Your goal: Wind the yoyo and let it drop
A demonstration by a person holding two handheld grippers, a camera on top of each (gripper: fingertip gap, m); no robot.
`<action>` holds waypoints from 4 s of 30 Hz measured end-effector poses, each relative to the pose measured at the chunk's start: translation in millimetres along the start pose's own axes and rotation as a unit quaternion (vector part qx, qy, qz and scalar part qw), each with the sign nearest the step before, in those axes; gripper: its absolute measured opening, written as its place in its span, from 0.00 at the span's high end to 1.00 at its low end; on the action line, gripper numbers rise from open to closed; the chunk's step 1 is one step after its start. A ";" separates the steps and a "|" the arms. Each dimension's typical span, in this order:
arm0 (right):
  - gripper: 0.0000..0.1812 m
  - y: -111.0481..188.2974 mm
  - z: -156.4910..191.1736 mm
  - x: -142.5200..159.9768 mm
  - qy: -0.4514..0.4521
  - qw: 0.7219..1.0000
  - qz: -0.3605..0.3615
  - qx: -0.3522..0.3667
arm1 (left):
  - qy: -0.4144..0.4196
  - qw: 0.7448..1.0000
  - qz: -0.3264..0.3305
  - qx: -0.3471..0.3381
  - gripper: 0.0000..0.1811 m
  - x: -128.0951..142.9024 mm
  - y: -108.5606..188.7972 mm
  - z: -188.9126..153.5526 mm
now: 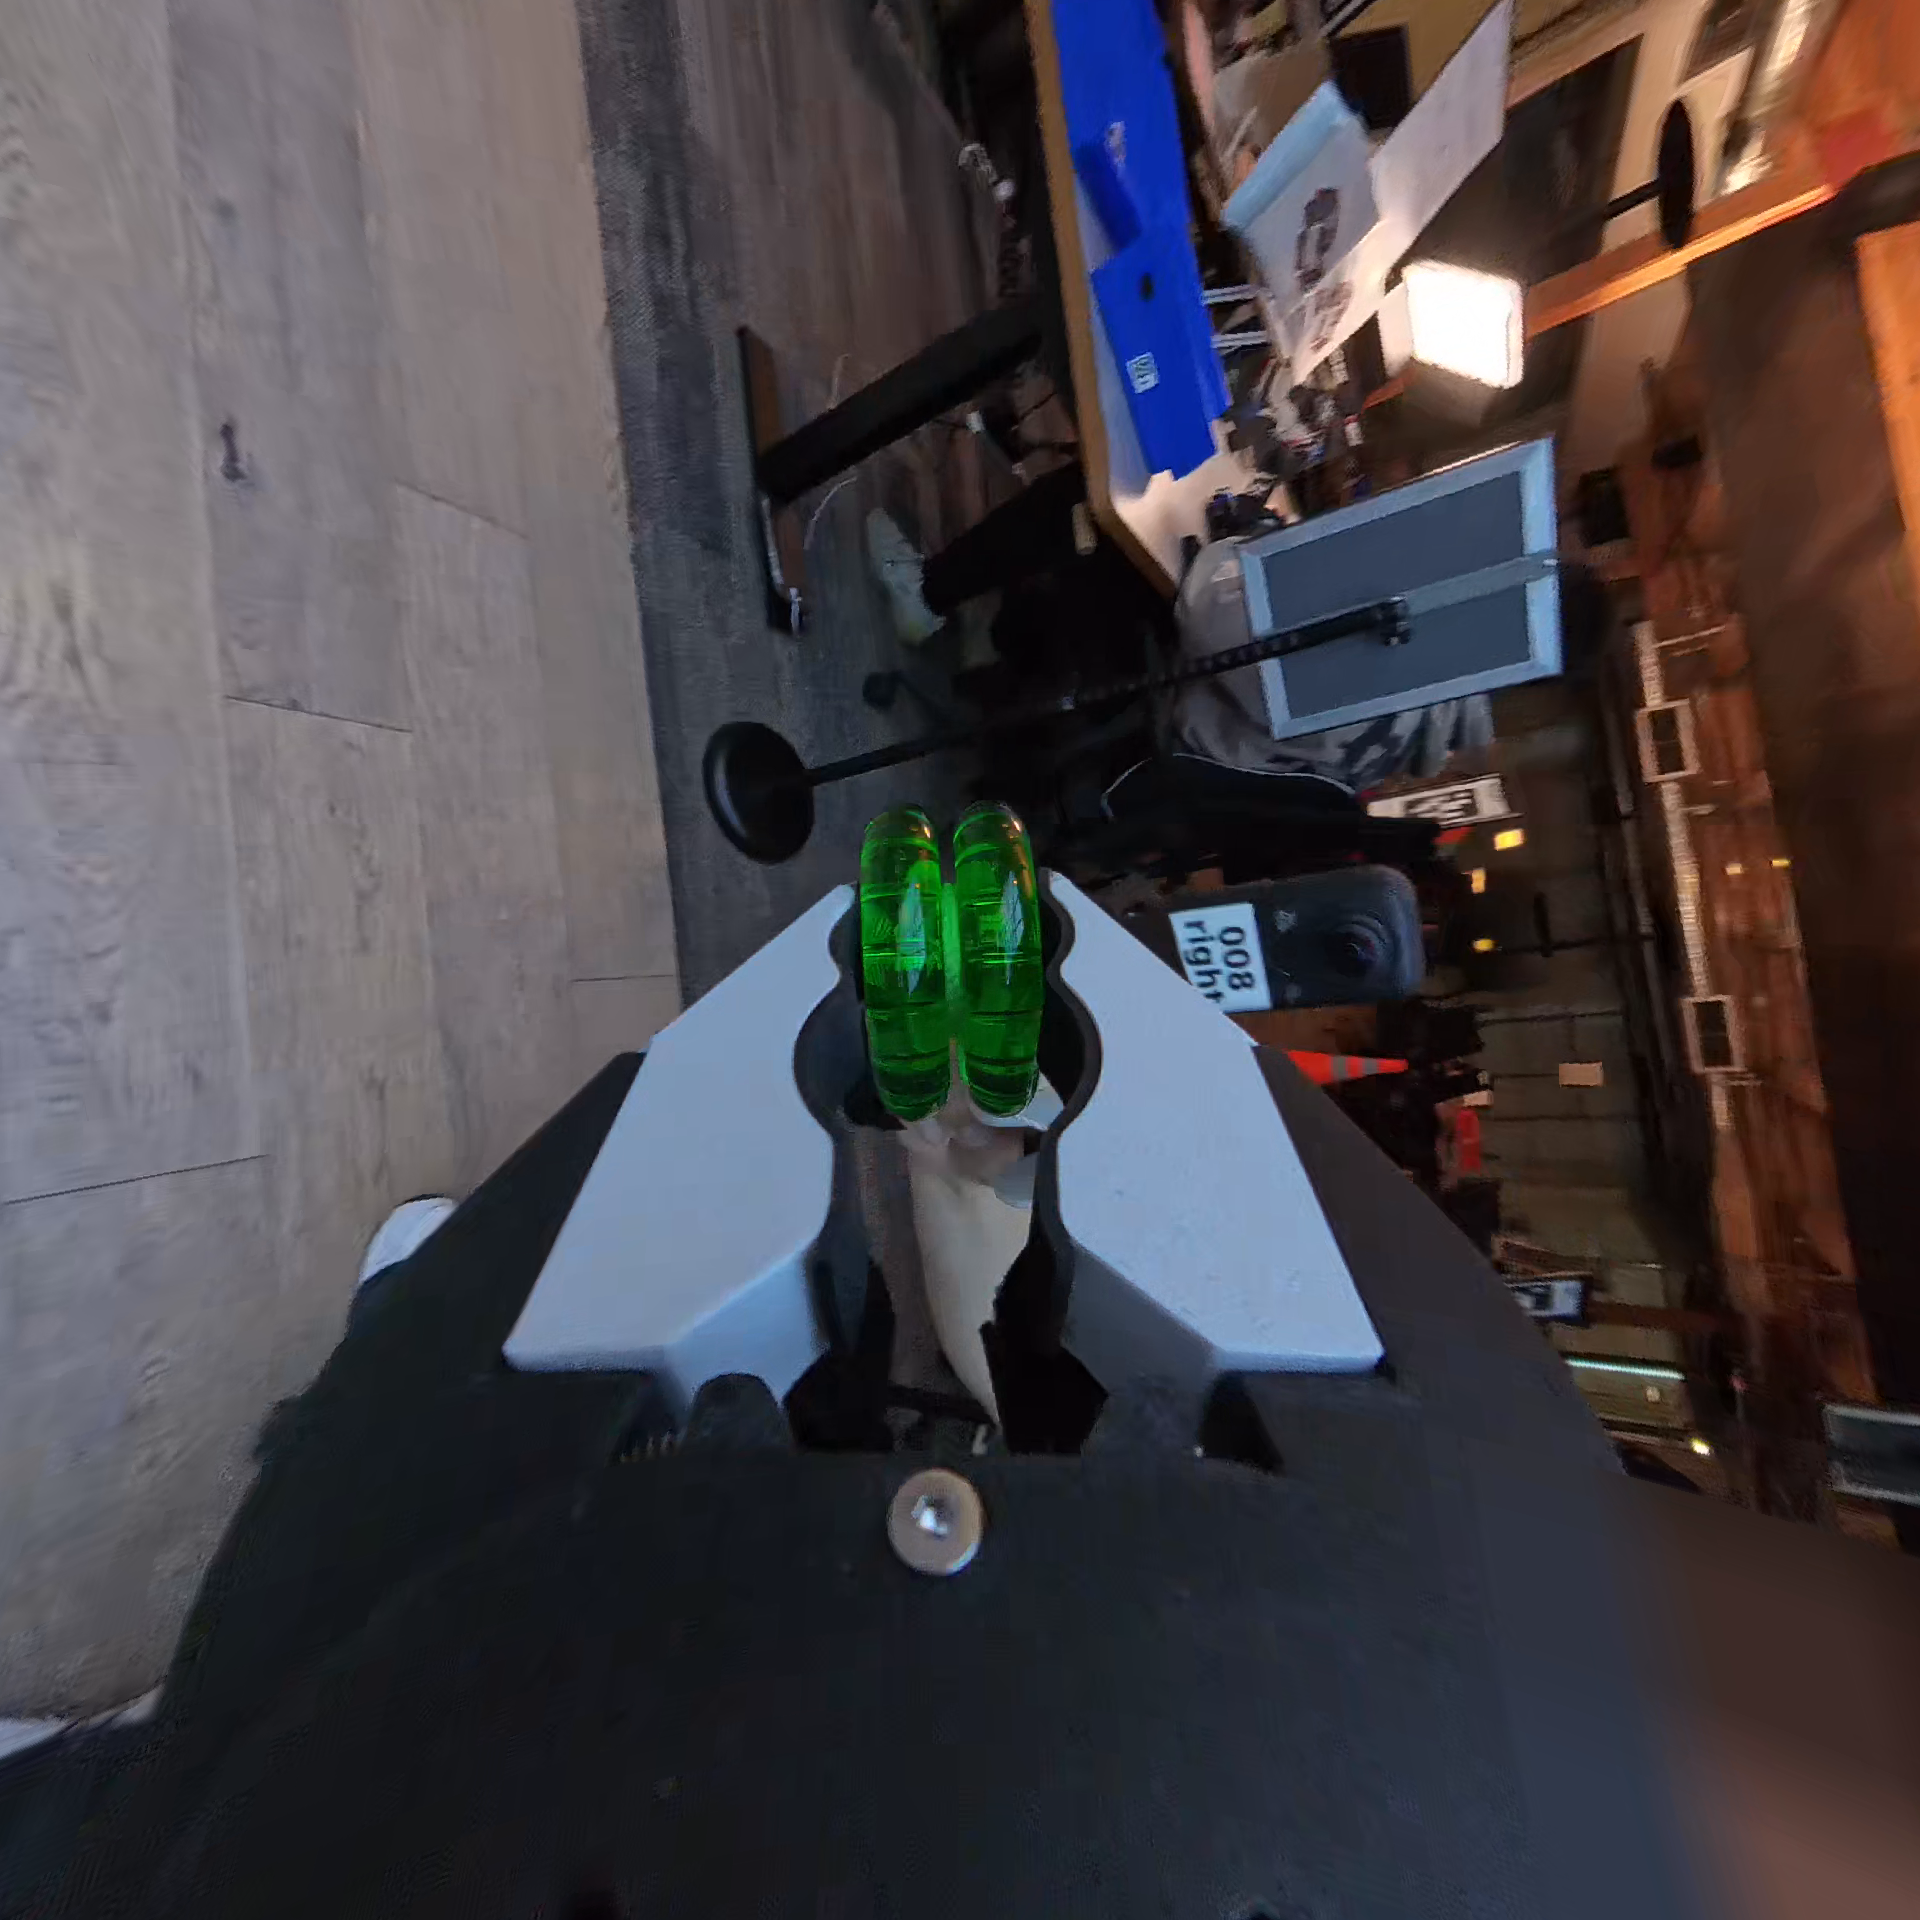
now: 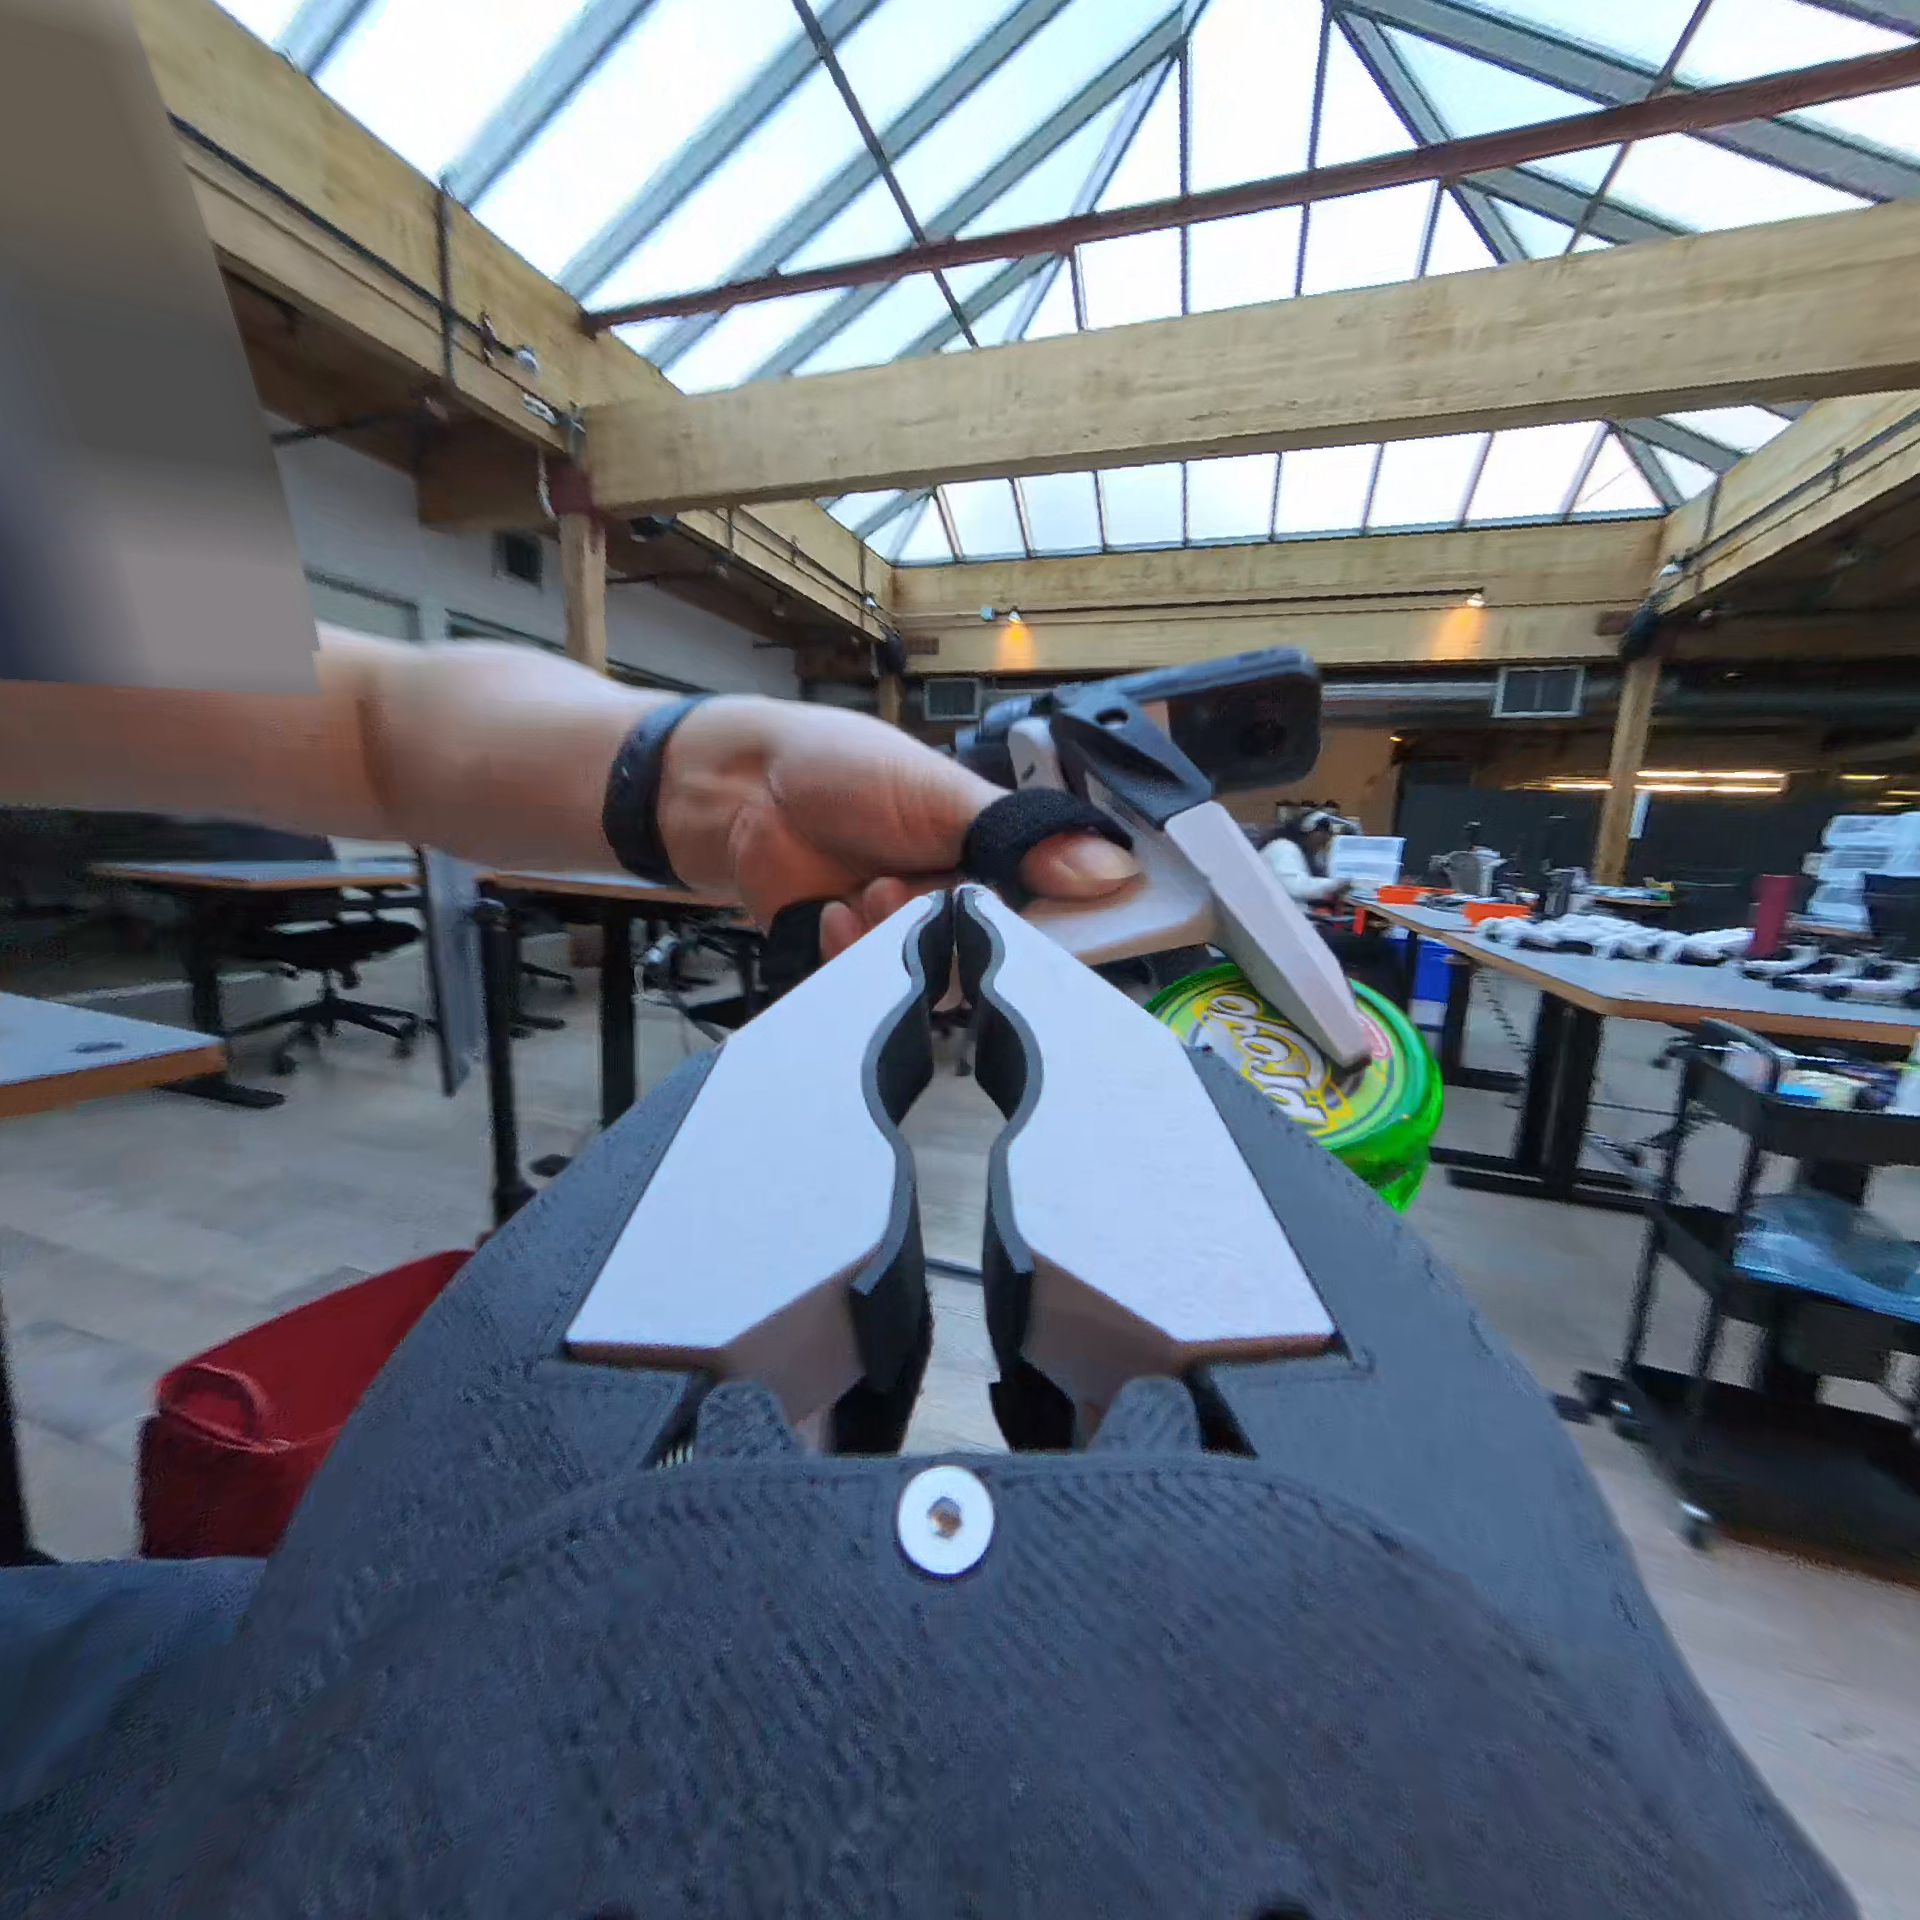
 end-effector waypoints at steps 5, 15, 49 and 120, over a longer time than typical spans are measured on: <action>1.00 -33.3 -75.1 -60.4 0.085 0.993 0.017 0.086 | -0.043 0.980 0.126 -0.149 0.84 -90.5 -22.0 -34.8; 1.00 -114.5 -149.7 -276.8 0.215 0.943 -0.076 0.242 | -0.134 0.904 0.223 -0.340 0.85 -257.3 -27.6 -229.3; 1.00 -163.0 -277.0 -385.4 0.034 0.969 0.083 0.229 | -0.212 0.977 0.001 -0.012 0.74 -382.8 110.2 -207.1; 1.00 -526.7 -209.7 -644.9 0.253 0.956 0.086 0.117 | -0.290 0.905 -0.285 0.124 0.92 -115.8 345.3 -181.4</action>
Point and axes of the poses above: each gripper's, where its closed fingertips meet, y back along the fingers, x out of its underside, z = x × y across the jaws, the point moved 2 cm from there along y, back along the fingers, and after that the axes turned 10 degrees about x, right-handed, at the moved point
